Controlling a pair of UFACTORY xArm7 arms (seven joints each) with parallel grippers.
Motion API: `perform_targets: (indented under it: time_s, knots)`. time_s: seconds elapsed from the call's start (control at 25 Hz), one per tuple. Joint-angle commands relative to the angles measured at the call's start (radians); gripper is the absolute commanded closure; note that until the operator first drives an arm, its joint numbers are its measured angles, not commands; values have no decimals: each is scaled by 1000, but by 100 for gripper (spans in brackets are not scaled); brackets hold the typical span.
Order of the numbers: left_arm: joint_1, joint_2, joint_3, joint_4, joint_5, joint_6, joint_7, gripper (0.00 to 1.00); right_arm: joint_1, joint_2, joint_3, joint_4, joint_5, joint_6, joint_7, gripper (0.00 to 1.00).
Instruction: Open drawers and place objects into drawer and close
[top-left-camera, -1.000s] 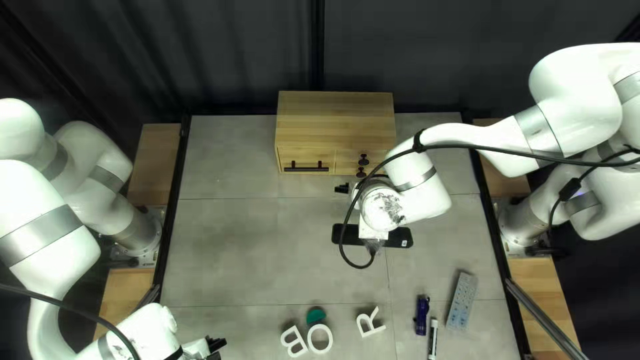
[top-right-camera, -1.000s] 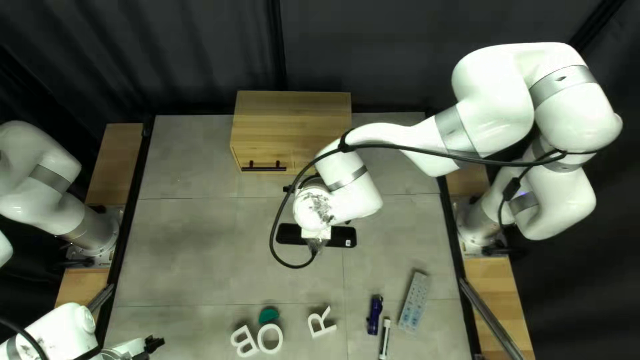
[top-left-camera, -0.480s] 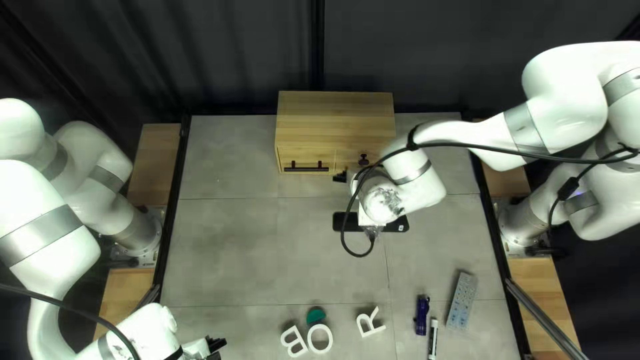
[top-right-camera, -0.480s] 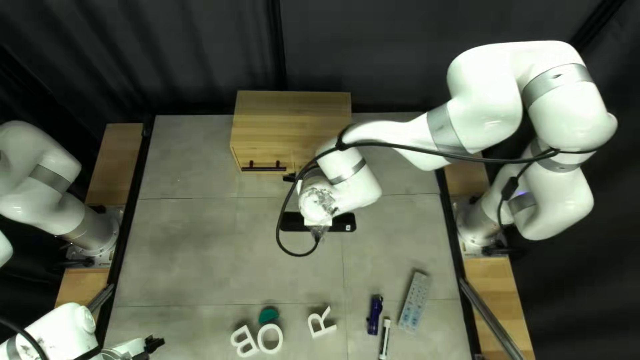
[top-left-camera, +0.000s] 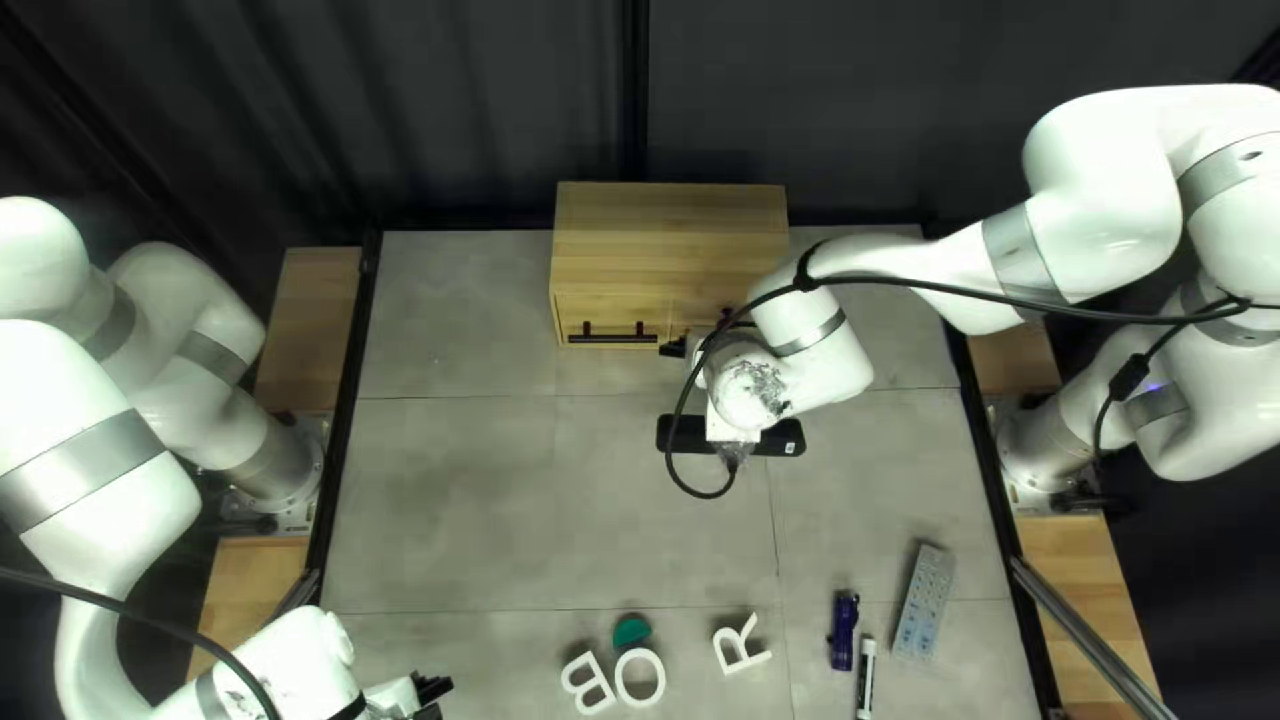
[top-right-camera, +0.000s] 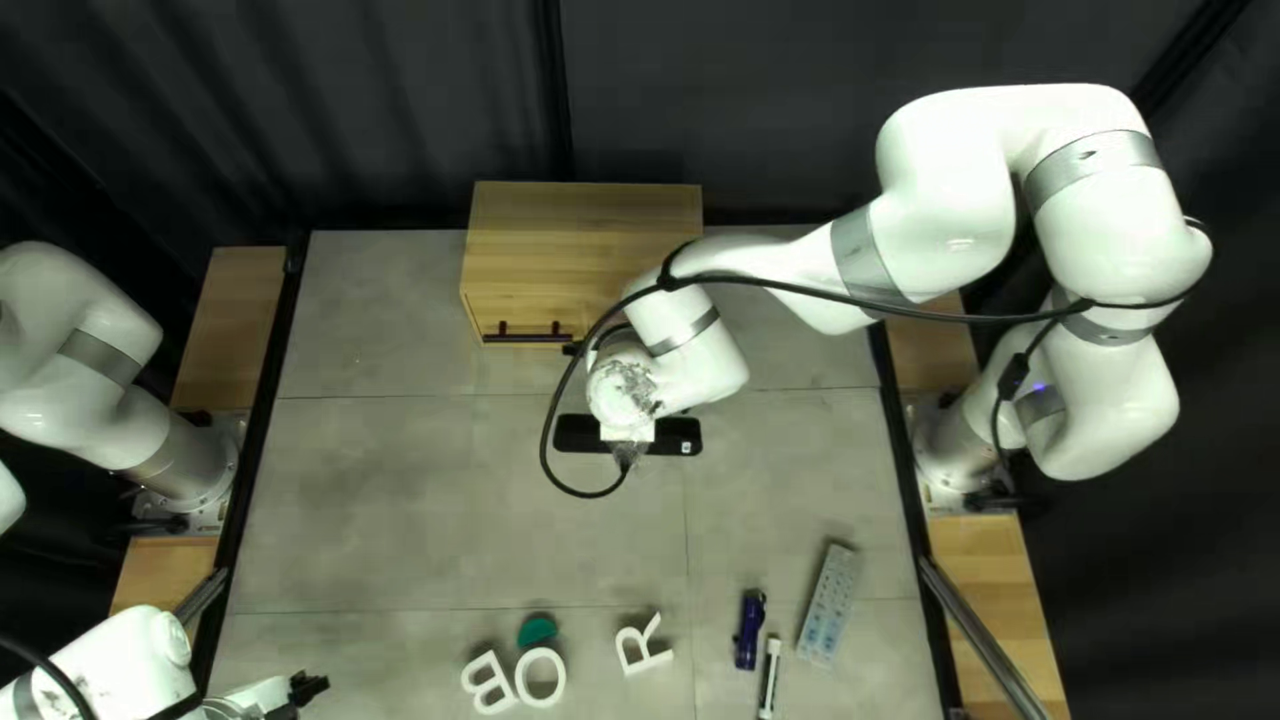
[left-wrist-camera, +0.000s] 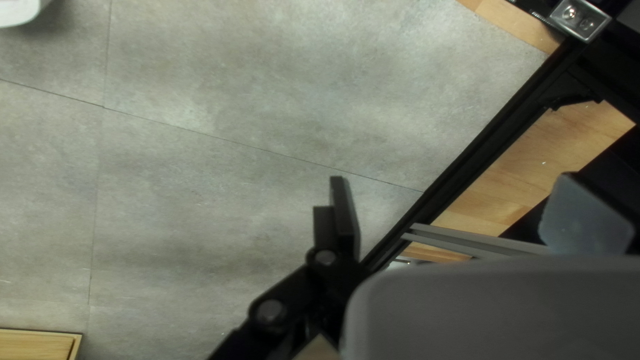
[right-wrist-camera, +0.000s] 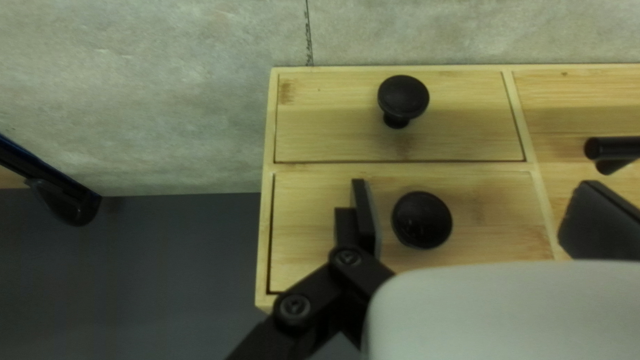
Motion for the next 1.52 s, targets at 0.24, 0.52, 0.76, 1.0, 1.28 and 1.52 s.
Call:
perform_targets:
  time_s: [0.24, 0.52, 0.76, 1.0, 1.28, 1.52]
  knots:
    - [0, 0, 0, 0, 0, 0, 0, 0, -17, 27, -12, 29, -2, -7, -37, 13]
    - [0, 0, 0, 0, 0, 0, 0, 0, -19, 33, -13, 38, -3, -3, -46, 32]
    - [0, 0, 0, 0, 0, 0, 0, 0, -15, 16, -10, 24, 2, 9, -42, 25]
    - [0, 0, 0, 0, 0, 0, 0, 0, -14, 19, -9, 20, 6, 6, -35, 51]
    - [0, 0, 0, 0, 0, 0, 0, 0, -18, 26, -11, 30, 7, 2, -46, 91]
    - [0, 0, 0, 0, 0, 0, 0, 0, -13, 15, -8, 22, 4, 9, -45, 92]
